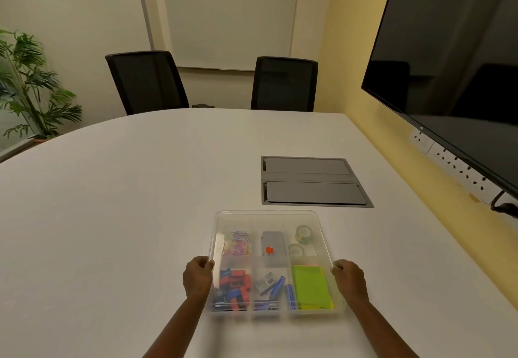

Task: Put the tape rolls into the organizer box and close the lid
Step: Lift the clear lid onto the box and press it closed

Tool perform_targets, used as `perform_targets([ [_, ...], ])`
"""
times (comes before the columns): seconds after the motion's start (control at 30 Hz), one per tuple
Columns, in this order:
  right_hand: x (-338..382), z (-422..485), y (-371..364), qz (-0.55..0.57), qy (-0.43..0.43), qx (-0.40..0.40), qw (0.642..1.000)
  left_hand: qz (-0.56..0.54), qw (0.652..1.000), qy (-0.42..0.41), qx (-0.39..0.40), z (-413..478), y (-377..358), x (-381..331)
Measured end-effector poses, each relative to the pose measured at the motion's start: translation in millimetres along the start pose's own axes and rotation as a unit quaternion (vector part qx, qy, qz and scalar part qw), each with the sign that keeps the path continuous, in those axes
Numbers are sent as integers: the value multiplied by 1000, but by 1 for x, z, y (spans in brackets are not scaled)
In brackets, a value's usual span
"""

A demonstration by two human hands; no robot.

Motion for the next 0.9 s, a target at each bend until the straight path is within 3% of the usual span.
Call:
perform_targets([
  [0.4,-34,-25,-1,78,-82,32,993,24,1000,-14,9,-22,13,19],
  [0.53,-60,-44,-8,226,-187,25,956,33,999,-9,23,-27,15,28],
  [0.67,-61,-52,-19,395,-255,41,882,33,999,-3,29,-23,17,28],
  [0.9,-59,-52,-20,415,-278,38,866,-9,998,32,46,-24,23,38],
])
Point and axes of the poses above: each hand's wrist, its own z-axis towards the middle knuckle, its own y-axis out of the back of the hand, x = y × z, the point moved 6 cm from there along z, towards the middle knuckle, and after that the axes turned 5 degrees about -x, right-handed, at the moved point
